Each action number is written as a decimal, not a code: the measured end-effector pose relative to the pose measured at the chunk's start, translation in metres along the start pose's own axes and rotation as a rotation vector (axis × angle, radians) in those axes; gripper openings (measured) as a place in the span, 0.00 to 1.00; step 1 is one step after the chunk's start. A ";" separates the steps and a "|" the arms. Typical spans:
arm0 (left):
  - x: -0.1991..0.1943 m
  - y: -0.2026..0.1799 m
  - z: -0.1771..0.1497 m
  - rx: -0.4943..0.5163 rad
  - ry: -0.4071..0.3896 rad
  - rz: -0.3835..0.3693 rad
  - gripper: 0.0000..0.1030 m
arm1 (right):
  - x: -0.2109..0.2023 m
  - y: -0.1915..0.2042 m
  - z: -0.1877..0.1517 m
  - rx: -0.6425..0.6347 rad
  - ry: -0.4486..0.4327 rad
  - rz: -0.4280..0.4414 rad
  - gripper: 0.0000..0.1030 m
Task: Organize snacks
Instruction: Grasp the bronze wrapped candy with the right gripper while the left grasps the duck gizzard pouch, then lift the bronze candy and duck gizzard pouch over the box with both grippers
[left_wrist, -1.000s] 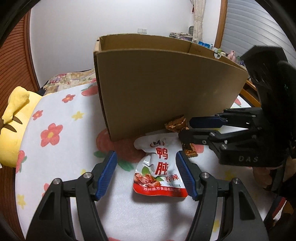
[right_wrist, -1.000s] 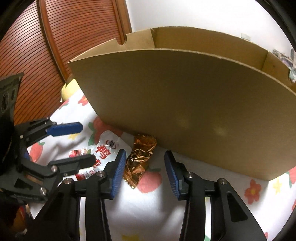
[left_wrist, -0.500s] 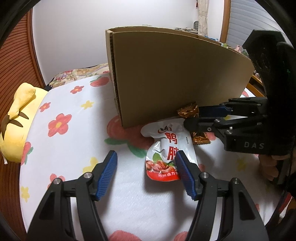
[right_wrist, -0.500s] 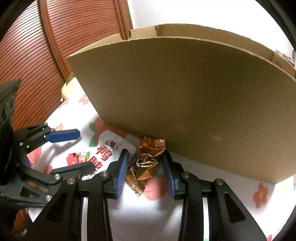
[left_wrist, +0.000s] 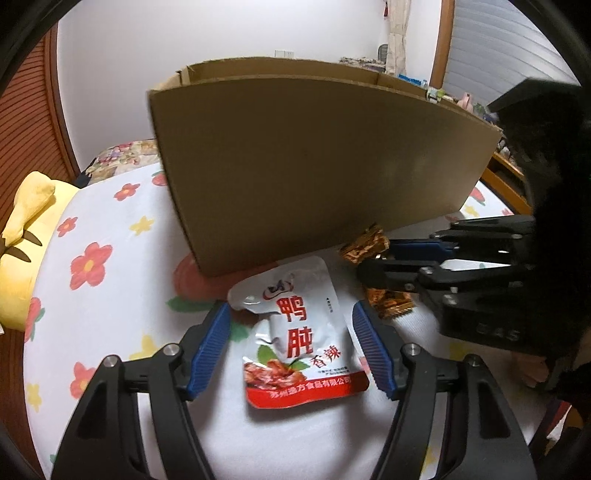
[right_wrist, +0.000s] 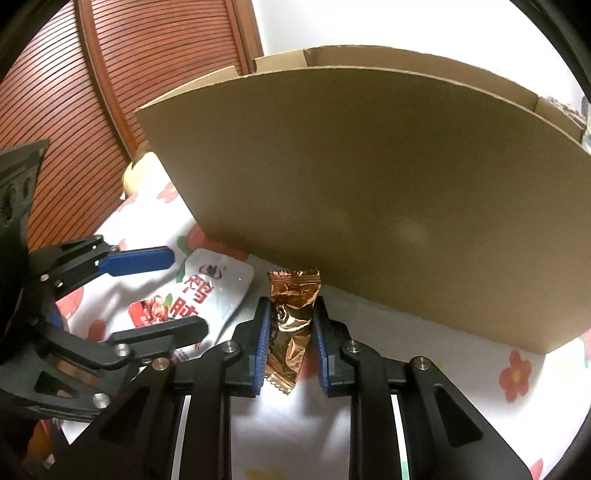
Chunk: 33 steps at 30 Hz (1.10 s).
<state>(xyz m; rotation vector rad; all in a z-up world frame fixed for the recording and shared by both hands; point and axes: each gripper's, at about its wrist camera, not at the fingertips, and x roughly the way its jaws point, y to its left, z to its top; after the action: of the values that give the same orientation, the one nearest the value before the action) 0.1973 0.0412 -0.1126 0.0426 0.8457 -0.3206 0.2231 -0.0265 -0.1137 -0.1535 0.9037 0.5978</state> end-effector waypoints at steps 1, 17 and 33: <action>0.002 0.000 0.000 -0.001 0.006 0.006 0.67 | -0.002 -0.001 -0.001 0.002 -0.003 0.001 0.18; 0.009 -0.016 0.003 0.044 0.003 0.069 0.47 | -0.035 -0.004 -0.017 0.007 -0.064 0.004 0.19; -0.025 -0.031 -0.002 0.039 -0.077 0.028 0.21 | -0.046 -0.004 -0.018 0.014 -0.098 0.010 0.19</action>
<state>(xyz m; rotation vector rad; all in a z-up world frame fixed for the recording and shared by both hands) 0.1716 0.0188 -0.0924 0.0777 0.7617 -0.3109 0.1915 -0.0558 -0.0897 -0.1064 0.8143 0.6029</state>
